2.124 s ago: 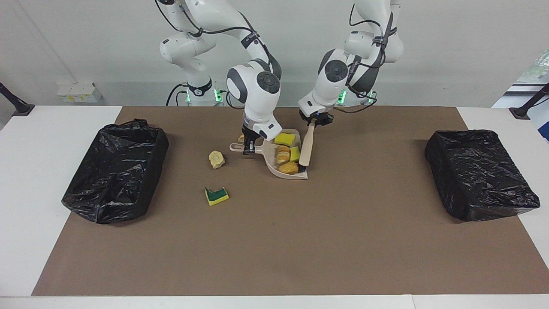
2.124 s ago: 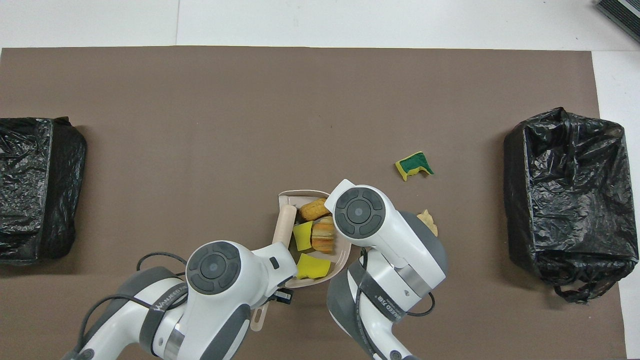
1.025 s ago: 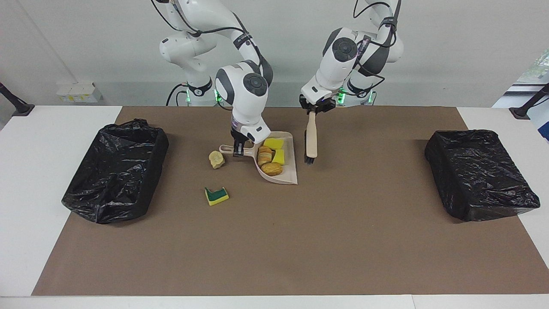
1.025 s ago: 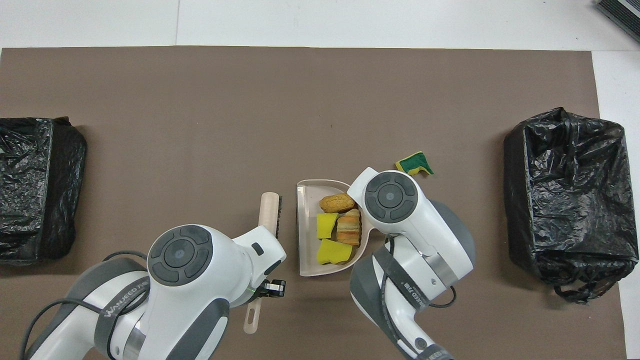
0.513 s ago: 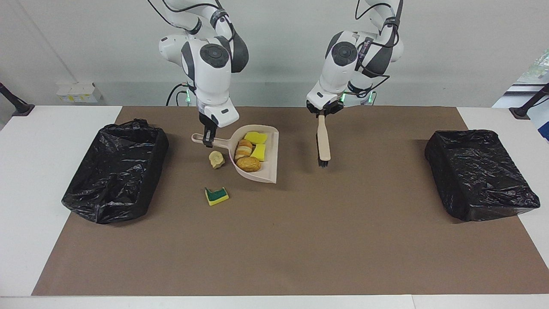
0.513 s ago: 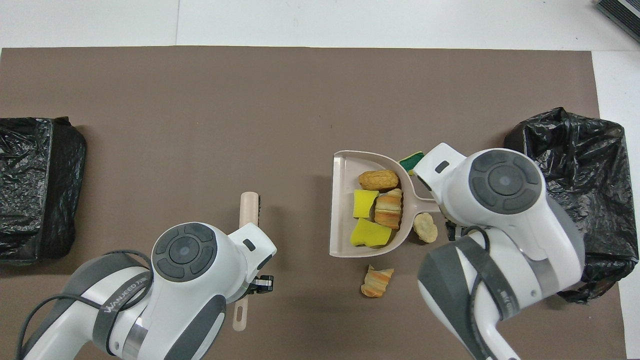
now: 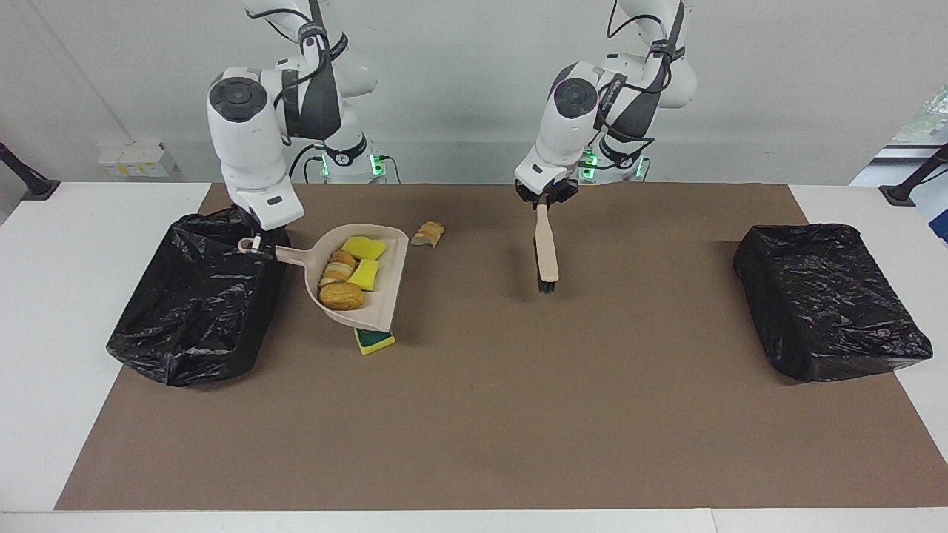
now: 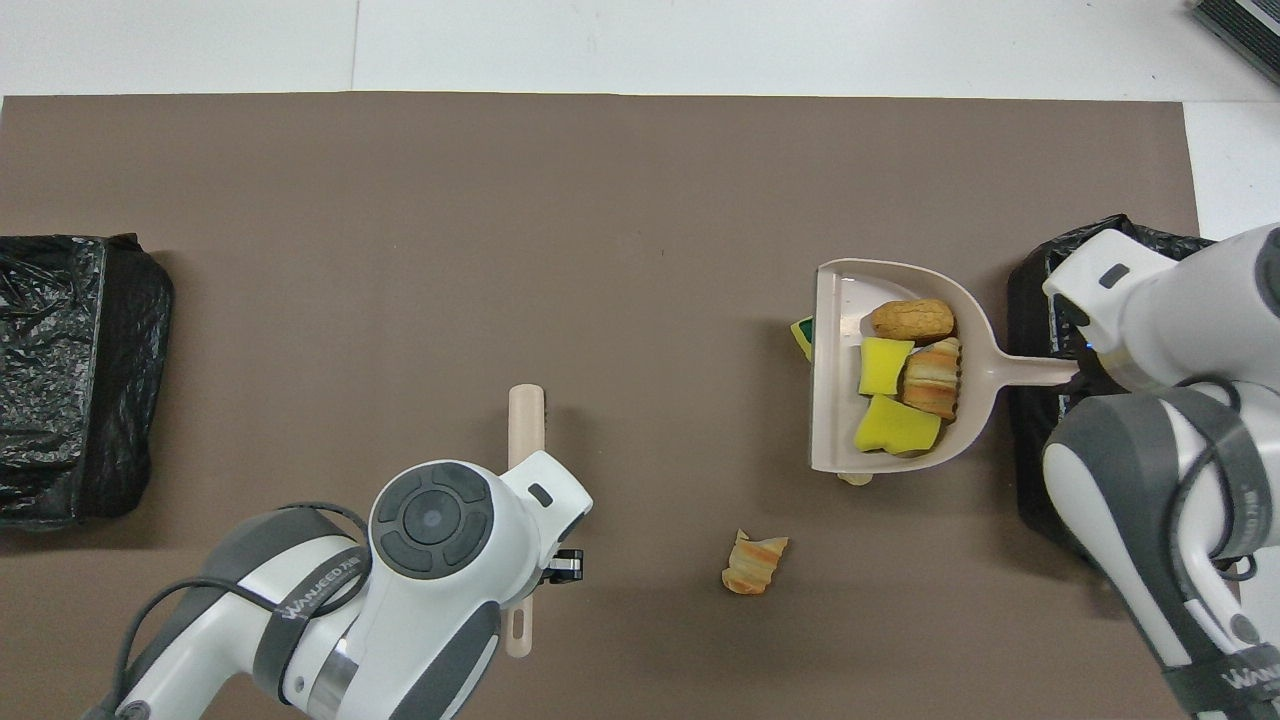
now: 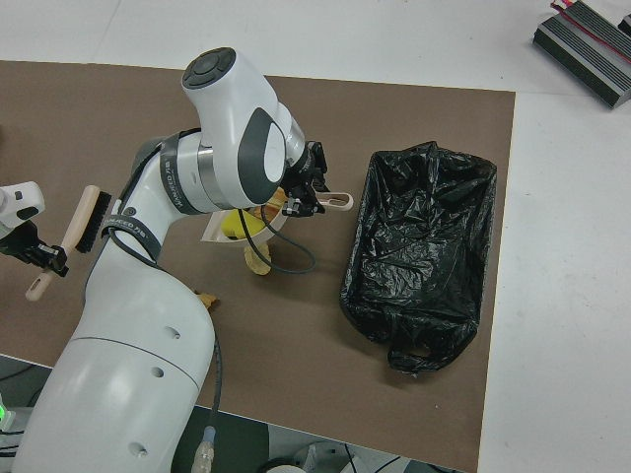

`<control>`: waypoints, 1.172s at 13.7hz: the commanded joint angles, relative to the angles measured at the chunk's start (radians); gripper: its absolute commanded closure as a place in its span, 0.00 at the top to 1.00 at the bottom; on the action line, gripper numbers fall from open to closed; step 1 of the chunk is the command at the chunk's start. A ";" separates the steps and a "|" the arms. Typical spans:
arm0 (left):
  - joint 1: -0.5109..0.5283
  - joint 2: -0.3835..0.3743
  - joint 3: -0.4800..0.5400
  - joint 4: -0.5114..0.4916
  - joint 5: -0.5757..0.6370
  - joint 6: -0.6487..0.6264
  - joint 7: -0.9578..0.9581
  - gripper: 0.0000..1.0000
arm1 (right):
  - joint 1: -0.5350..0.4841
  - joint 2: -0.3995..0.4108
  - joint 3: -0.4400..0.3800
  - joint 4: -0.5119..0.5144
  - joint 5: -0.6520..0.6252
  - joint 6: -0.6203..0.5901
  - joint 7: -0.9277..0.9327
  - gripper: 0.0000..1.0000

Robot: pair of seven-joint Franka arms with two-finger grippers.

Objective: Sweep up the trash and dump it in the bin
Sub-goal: 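Carry the loaded dustpan with the right gripper over the black bag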

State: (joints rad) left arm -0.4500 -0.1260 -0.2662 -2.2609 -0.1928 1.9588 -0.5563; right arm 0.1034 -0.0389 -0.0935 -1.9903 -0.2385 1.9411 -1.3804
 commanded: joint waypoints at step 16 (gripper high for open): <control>-0.326 -0.031 0.005 -0.218 0.001 0.241 -0.303 0.02 | -0.330 -0.004 0.020 0.061 -0.677 0.020 -0.158 0.00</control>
State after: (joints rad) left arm -0.7654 -0.1225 -0.2731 -2.4425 -0.1913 2.1718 -0.8512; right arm -0.2279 -0.0376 -0.0919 -1.9379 -0.8420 2.0018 -1.5245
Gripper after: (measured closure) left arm 0.740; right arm 0.687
